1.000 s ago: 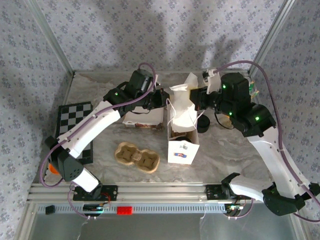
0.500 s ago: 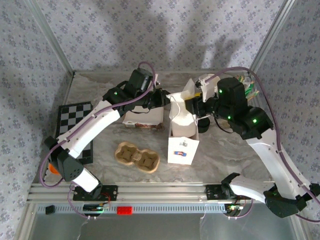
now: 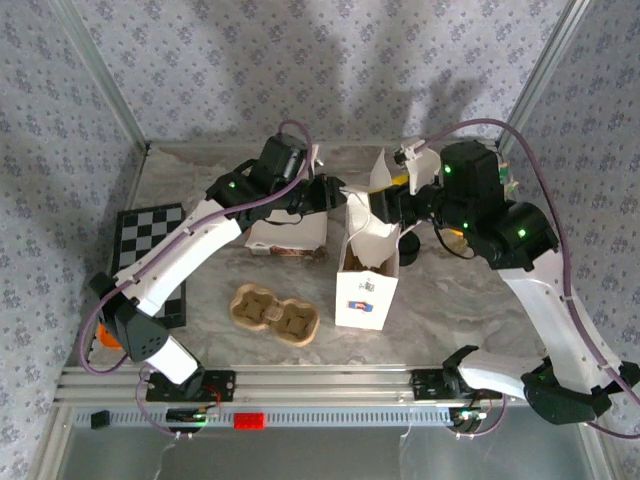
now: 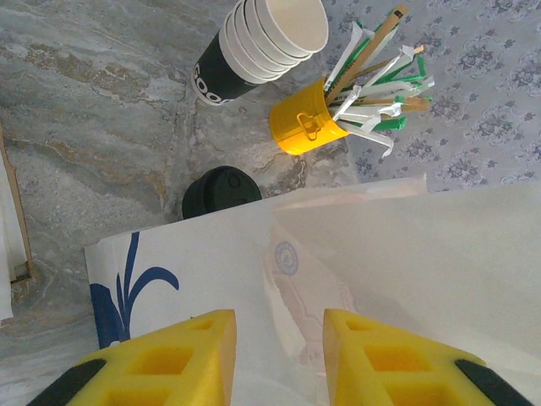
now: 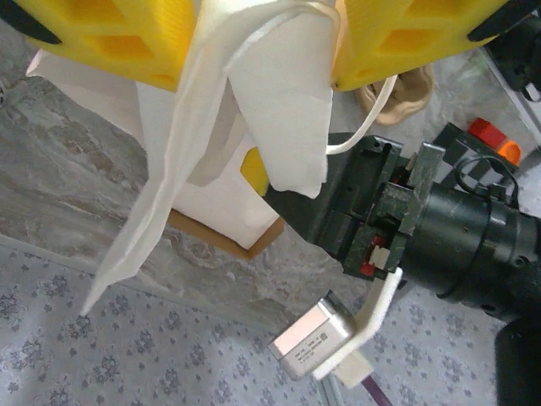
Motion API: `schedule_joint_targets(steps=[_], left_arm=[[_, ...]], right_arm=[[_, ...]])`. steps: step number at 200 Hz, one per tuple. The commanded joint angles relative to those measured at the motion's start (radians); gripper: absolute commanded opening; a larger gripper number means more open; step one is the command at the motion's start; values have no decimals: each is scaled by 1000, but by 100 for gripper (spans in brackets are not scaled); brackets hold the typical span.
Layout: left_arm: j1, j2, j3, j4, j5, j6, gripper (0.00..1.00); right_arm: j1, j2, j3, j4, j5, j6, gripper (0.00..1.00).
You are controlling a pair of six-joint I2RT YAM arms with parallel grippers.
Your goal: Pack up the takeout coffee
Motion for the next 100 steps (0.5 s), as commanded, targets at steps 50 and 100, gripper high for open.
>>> schedule_joint_targets(steps=[50, 100], left_arm=[[-9, -4, 39, -33, -20, 34, 33], [-6, -33, 26, -33, -21, 46, 39]], right_arm=[[-15, 51, 147, -233, 41, 28, 47], [-15, 125, 297, -350, 75, 42, 53]])
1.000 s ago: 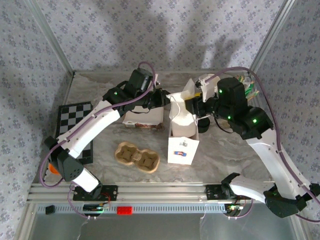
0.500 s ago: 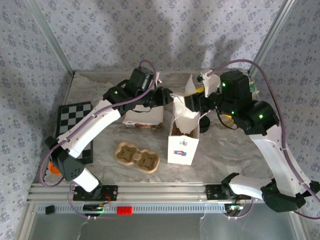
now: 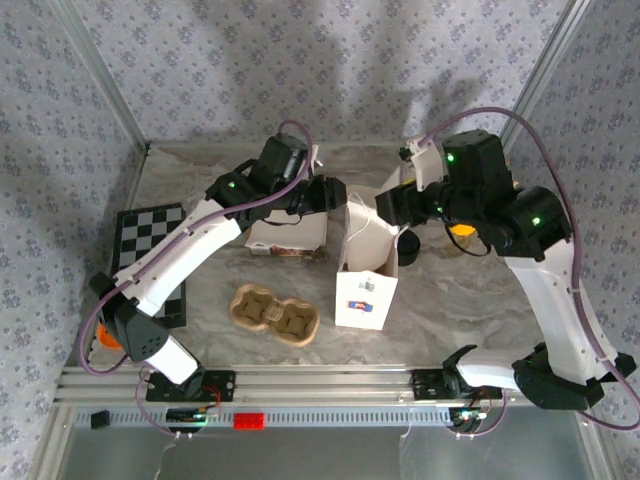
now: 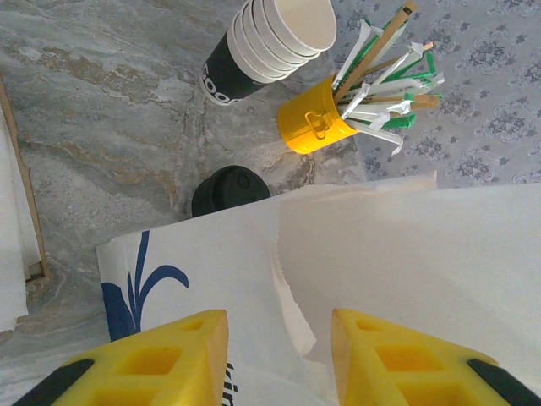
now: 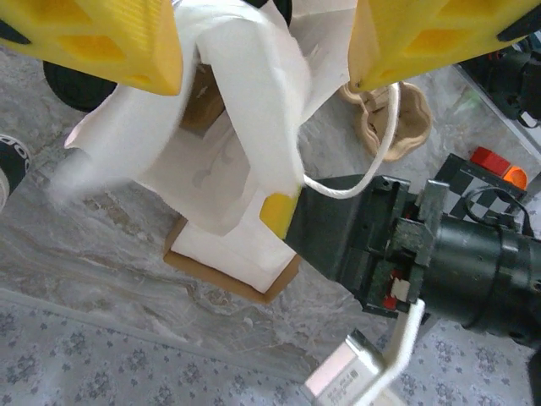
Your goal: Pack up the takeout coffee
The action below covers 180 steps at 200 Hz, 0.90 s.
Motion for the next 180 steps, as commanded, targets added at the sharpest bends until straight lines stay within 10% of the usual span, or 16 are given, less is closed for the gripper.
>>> schedule_joint_targets(steps=[1, 34, 180], left_arm=[[-7, -34, 23, -17, -9, 25, 39], [-5, -67, 4, -48, -53, 34, 42], [225, -193, -290, -123, -169, 128, 55]], right_arm=[[-4, 43, 66, -87, 41, 18, 52], [-4, 115, 85, -140, 29, -1, 39], [-147, 26, 81, -61, -118, 129, 48]])
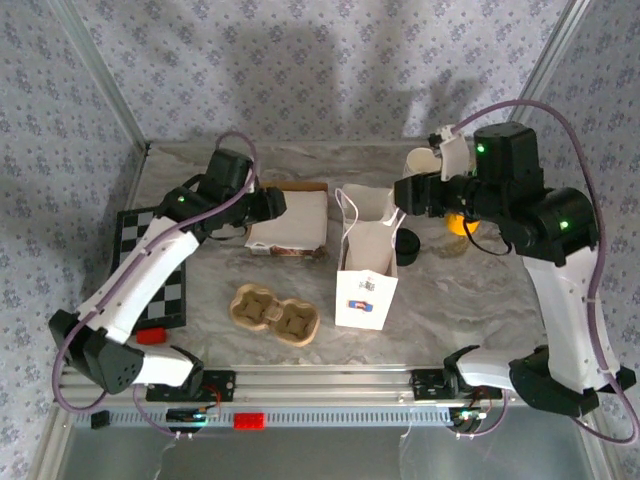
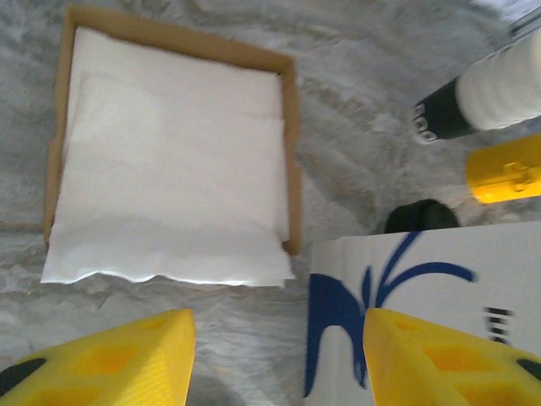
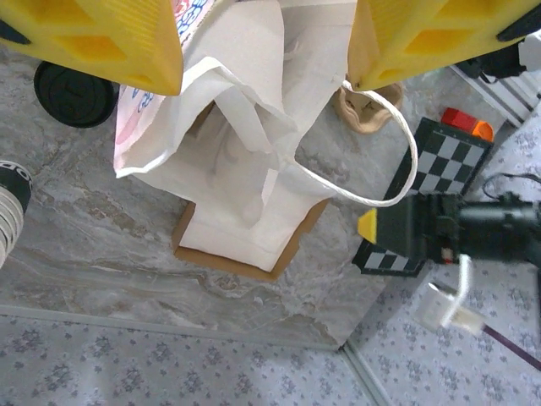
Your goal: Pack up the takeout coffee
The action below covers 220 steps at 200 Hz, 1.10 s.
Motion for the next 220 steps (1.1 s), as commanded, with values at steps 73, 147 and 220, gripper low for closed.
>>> schedule_joint_targets(steps=[73, 147, 220], left_arm=[[-99, -31, -30, 59, 38, -68, 55], [-405, -142, 23, 54, -35, -92, 68], [-455, 1, 107, 61, -13, -55, 65]], right_arm=[[128, 187, 199, -142, 120, 55, 33], [242, 424, 502, -387, 377, 222, 16], [306, 479, 441, -484, 534, 333, 0]])
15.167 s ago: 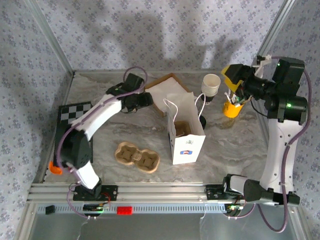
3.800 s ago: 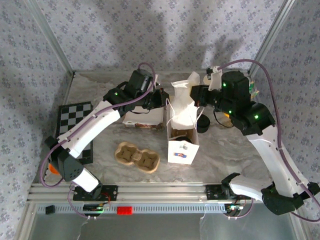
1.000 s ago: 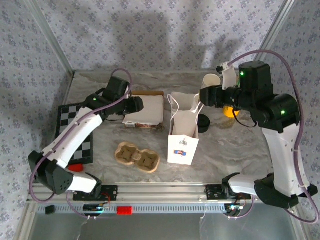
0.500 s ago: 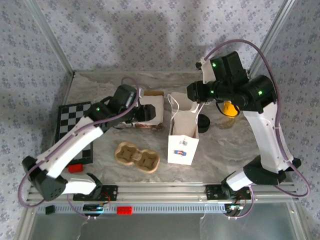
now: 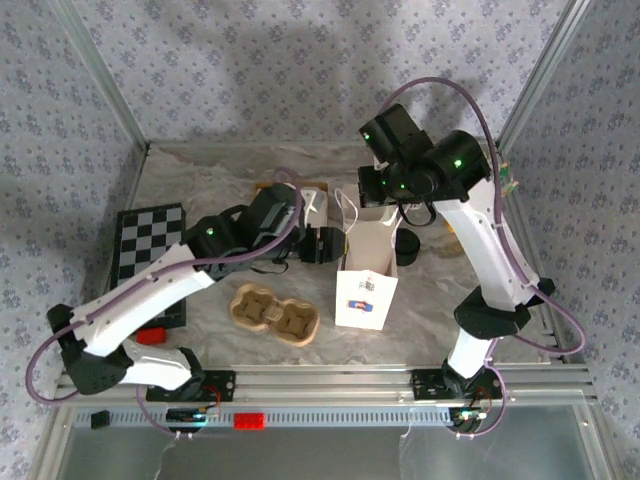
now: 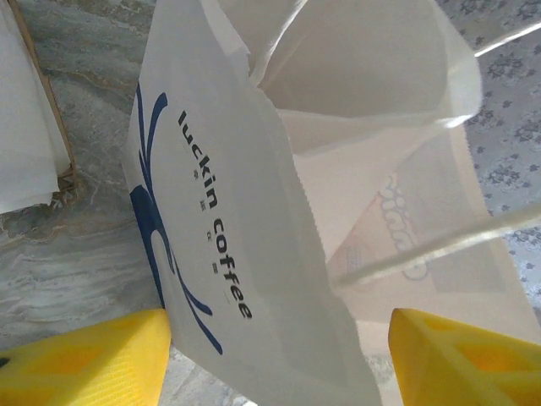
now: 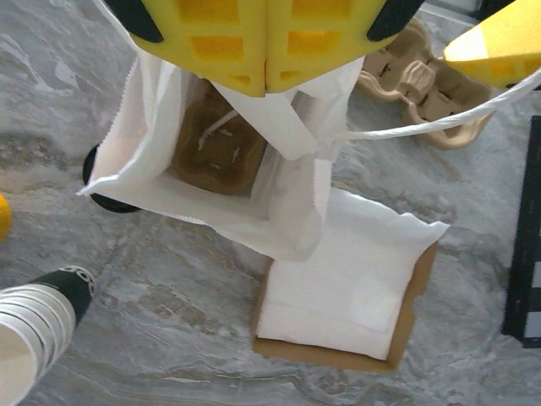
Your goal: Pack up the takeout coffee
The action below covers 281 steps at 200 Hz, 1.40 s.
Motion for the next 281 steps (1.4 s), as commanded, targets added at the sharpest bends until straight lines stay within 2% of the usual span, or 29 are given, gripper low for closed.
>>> schedule_joint_targets(steps=[1, 24, 42, 54, 71, 123, 148, 173, 180, 195, 208, 225, 241, 258, 281], left_arm=[[-6, 26, 40, 15, -3, 24, 64], [-6, 27, 30, 2, -56, 11, 55], [-6, 21, 9, 11, -77, -7, 43], [-6, 17, -6, 40, -54, -13, 42], [-6, 14, -28, 67, -37, -30, 35], [-12, -5, -40, 114, -58, -42, 25], [-12, -7, -48, 127, -52, -44, 25], [-11, -5, -41, 115, -55, -39, 26], [-12, -7, -42, 114, -59, -38, 28], [-12, -7, -41, 117, -63, -34, 29], [-12, -4, -38, 116, -63, -34, 32], [-12, -1, -31, 112, -66, -32, 35], [-12, -2, -26, 112, -62, -32, 36], [-12, -7, -22, 115, -59, -27, 44], [-12, -29, -5, 116, -51, -5, 53]], right_arm=[[4, -3, -23, -107, 84, 55, 0], [7, 2, -25, -149, 124, 56, 0], [8, 2, -63, -160, 91, 52, 0], [16, 5, -101, -162, 67, 47, 0], [24, 11, -121, -184, 82, 52, 0], [15, -4, -236, -178, -9, 25, 0], [10, 13, -242, -173, 16, 27, 0], [-10, 14, -193, -142, -27, 0, 0], [-12, 16, -165, -133, -52, -20, 6], [-17, 25, -93, -127, -94, -41, 9], [-22, 39, -20, -139, -105, -55, 15], [-34, 50, 24, -161, -112, -69, 17], [-47, 50, 4, -192, -69, -75, 18], [-60, 40, -14, -182, -83, -82, 18], [-81, -3, -22, -85, -203, -93, 19]])
